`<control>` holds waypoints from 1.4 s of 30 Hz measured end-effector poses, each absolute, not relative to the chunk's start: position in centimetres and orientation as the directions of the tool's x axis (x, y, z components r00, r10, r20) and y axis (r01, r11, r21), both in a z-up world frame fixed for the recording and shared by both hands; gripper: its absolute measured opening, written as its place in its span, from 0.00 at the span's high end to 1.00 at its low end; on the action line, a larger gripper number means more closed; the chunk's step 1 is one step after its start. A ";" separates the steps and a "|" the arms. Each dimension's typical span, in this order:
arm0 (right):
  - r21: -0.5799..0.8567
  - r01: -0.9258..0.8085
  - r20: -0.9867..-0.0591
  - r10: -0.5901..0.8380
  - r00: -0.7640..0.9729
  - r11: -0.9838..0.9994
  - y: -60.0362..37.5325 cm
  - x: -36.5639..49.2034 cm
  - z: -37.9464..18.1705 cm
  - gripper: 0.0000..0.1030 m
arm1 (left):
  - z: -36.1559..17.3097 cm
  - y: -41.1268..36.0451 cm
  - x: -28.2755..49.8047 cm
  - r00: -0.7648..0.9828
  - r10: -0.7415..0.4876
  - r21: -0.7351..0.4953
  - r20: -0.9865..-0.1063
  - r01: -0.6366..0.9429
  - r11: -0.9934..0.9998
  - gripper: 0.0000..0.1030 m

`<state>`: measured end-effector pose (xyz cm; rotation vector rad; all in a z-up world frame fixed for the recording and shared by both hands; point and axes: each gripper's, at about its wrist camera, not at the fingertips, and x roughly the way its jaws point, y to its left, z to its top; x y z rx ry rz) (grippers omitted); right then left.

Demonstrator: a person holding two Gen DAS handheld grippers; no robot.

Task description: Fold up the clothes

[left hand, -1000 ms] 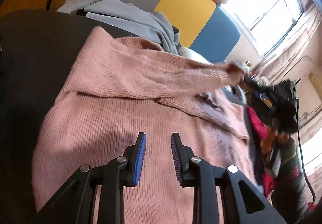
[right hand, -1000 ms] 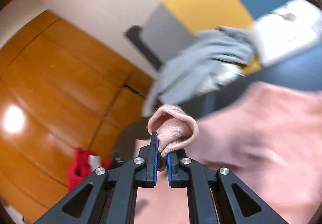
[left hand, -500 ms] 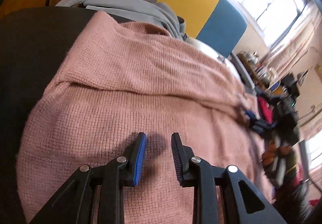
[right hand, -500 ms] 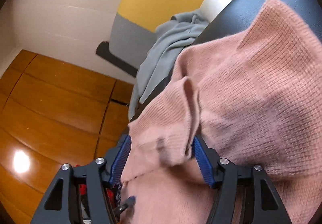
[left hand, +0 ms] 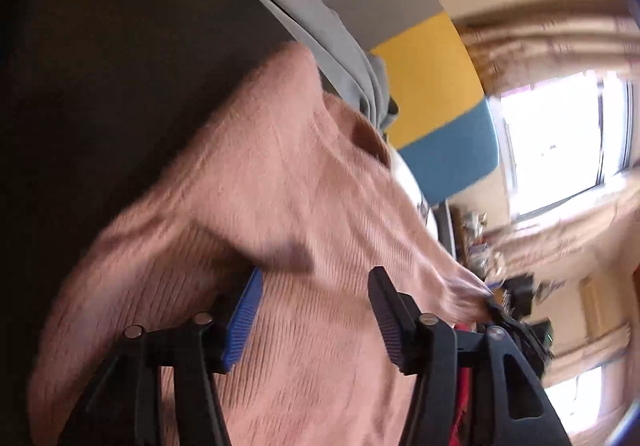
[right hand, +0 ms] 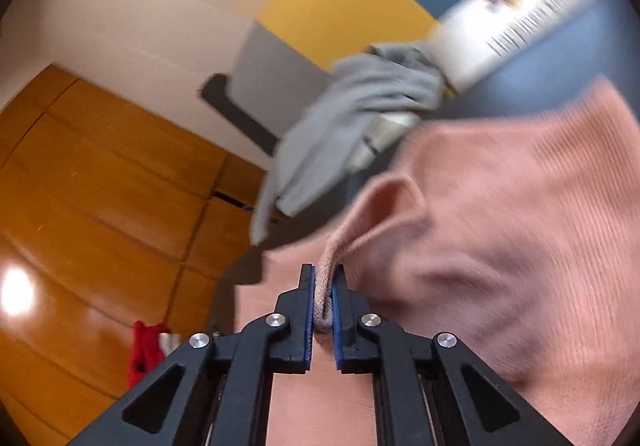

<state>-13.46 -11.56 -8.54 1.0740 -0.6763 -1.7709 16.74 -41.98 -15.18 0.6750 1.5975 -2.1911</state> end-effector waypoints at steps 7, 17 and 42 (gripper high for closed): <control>0.715 0.519 -0.372 -0.884 -0.282 -0.467 -8.6 -13.4 -3.1 0.92 | -15.4 -42.7 17.0 -0.805 -0.064 -0.764 -0.589 0.581 -0.279 0.52; 0.801 0.352 -0.460 -0.874 -0.156 -0.485 -7.7 -12.1 -13.4 0.55 | -15.1 -42.9 17.4 -0.796 -0.061 -0.753 -0.602 0.592 -0.286 0.50; 0.452 0.583 -0.599 -0.714 -0.362 -0.675 -11.4 -10.6 -5.2 0.89 | -14.2 -41.5 16.9 -0.796 -0.021 -0.728 -0.605 0.564 -0.390 0.50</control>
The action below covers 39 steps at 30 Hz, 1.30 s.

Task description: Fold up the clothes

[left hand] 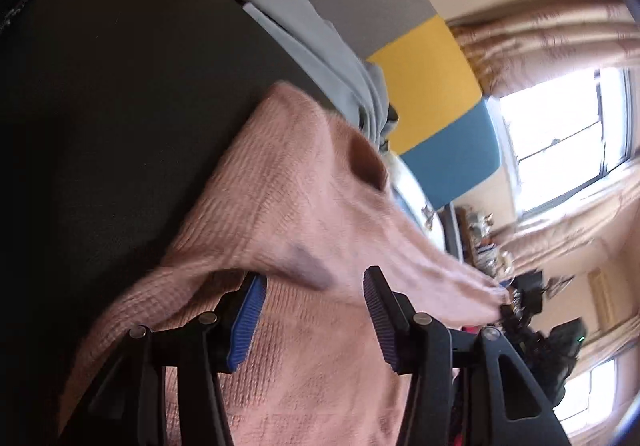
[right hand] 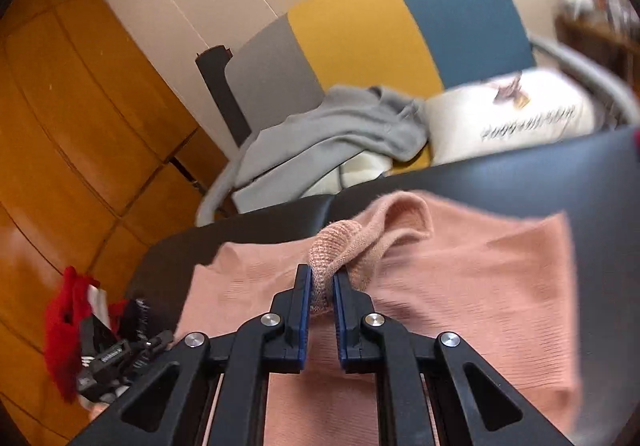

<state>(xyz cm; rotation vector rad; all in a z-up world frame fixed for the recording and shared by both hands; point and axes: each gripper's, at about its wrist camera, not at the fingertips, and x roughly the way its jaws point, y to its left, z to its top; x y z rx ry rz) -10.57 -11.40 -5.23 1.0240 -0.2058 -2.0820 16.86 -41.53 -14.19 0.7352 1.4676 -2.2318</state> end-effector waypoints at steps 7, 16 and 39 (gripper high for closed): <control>0.412 0.488 -0.734 -0.598 -0.322 -0.769 -8.6 -11.2 -12.5 0.87 | -14.5 -41.5 17.0 -0.778 -0.026 -0.704 -0.628 0.582 -0.406 0.51; 0.392 0.475 -0.660 -0.601 -0.450 -0.787 -6.3 -10.2 -9.3 0.64 | -9.1 -39.9 17.5 -0.775 -0.001 -0.623 -0.632 0.510 -0.593 0.51; 0.235 0.610 -0.713 -0.561 -0.421 -0.757 -13.2 -12.9 -14.3 0.55 | -10.9 -43.4 7.8 -0.645 -0.218 -0.305 -0.732 0.597 -0.742 0.55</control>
